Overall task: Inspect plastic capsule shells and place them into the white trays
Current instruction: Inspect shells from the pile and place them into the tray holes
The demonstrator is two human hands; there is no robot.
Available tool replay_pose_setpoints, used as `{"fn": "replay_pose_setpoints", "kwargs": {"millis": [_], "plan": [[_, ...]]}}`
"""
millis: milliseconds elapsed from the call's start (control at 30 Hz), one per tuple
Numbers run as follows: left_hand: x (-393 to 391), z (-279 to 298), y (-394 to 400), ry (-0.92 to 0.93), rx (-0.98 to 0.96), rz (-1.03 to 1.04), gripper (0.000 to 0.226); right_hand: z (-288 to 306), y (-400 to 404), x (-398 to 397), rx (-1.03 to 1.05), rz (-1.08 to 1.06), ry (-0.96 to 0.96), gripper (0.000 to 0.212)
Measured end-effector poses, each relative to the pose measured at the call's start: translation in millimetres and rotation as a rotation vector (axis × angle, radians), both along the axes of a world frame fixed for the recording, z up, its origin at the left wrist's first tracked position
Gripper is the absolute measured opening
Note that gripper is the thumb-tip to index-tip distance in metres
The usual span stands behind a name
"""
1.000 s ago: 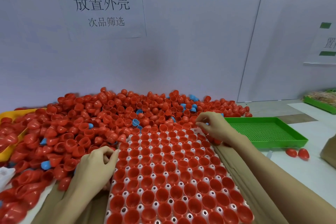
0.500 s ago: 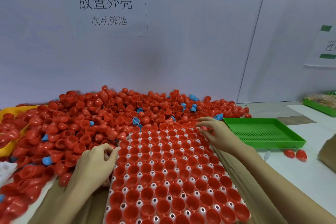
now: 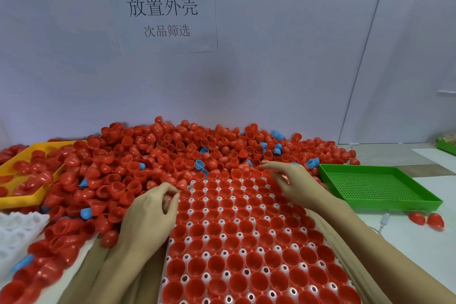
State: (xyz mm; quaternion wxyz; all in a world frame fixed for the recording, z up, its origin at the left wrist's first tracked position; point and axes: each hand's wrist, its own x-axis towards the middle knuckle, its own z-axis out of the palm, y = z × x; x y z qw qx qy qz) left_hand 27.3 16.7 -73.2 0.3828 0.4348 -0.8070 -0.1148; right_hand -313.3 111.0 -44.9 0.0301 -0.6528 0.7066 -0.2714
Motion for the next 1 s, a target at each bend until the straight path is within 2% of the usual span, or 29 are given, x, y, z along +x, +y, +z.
{"fn": "replay_pose_setpoints", "kwargs": {"millis": [67, 200, 267, 433, 567, 733, 900, 1000], "plan": [[-4.9, -4.0, -4.0, -0.008, -0.087, -0.100, 0.013, 3.5, -15.1, 9.9, 0.084, 0.038, 0.052, 0.044], [-10.4, -14.4, -16.5, -0.084, 0.103, -0.218, 0.040, 5.8, -33.4, 19.8, 0.220, 0.036, 0.144, 0.054], [-10.0, -18.9, -21.7, -0.138, 0.132, -0.233, 0.044, 3.7, -35.6, 20.1, 0.254, 0.024, 0.187, 0.060], [-10.2, -22.7, -27.6, -0.085, 0.183, -0.182, 0.062, -1.2, -33.3, 18.8, 0.236, 0.027, 0.200, 0.060], [-8.4, -22.3, -26.7, -0.156, 0.112, -0.136, 0.062, 1.4, -35.8, 25.9, 0.157, 0.079, 0.182, 0.056], [-1.1, -14.7, -23.7, -0.149, 0.077, -0.075, 0.063, -2.3, -41.7, 37.6, 0.187, 0.152, 0.209, 0.048], [3.6, -6.8, -25.6, 0.011, 0.078, -0.012, 0.043, -4.8, -45.3, 41.2, 0.188, 0.150, 0.226, 0.044], [4.1, -1.6, -26.0, 0.123, 0.062, -0.035, 0.037, -2.4, -47.5, 46.0, 0.120, 0.144, 0.219, 0.042]]}}
